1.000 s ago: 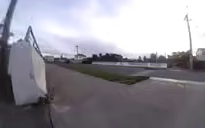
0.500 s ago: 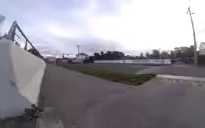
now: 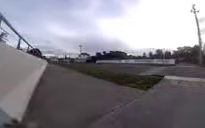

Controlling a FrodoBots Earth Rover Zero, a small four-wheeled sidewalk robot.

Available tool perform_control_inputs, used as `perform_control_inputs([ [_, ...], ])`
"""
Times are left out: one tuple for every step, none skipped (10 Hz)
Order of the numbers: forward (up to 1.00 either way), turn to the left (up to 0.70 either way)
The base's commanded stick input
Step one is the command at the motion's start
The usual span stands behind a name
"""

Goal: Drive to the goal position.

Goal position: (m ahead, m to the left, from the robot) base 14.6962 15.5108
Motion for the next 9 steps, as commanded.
perform_control_inputs([
  [0.85, 0.34],
  [0.85, 0.34],
  [0.85, 0.34],
  [0.85, 0.34],
  [0.85, 0.34],
  [0.85, 0.34],
  [0.85, 0.34],
  [0.85, 0.34],
  [0.85, 0.34],
])
